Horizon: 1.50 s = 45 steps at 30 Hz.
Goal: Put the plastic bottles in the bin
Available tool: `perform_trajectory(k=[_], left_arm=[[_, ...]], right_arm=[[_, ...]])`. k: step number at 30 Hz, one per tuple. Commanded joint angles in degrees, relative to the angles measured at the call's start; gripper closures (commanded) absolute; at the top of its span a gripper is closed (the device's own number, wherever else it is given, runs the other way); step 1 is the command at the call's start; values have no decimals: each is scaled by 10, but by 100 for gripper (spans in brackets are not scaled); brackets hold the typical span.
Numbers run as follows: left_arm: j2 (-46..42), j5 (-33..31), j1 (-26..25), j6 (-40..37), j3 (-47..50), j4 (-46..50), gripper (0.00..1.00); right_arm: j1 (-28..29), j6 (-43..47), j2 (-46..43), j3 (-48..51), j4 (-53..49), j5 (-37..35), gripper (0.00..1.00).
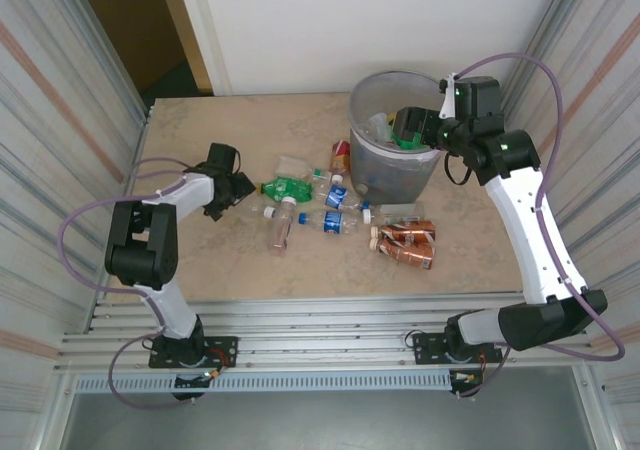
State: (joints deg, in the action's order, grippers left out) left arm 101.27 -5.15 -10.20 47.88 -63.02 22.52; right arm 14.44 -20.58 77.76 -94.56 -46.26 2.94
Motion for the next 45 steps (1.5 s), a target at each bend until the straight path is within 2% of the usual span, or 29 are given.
perform_trajectory(k=[1,5,13,22,28,34,40,45], left_arm=[[-2,-3,12,2,18,5,7],[-4,0,19,-1,24,4,13],[-23,4,22,1,39,2,30],[-95,13,23,-9,49,8,39],[-166,60,23,1,73,-17,43],[-242,124,23,13,79,-38,44],[-294,213,23,50,95,-96,46],[-308,263,17,75,100,-133,47]], right_arm=[[-2,-13,-5,5,10,6,2],[-1,-15,-2,4,11,9,2],[9,-10,-2,2,11,16,2],[92,-4,2,-1,27,-4,2],[177,-45,24,44,116,41,2],[247,-63,94,67,196,105,2],[297,-63,169,70,275,171,1],[310,-91,224,57,346,232,1]])
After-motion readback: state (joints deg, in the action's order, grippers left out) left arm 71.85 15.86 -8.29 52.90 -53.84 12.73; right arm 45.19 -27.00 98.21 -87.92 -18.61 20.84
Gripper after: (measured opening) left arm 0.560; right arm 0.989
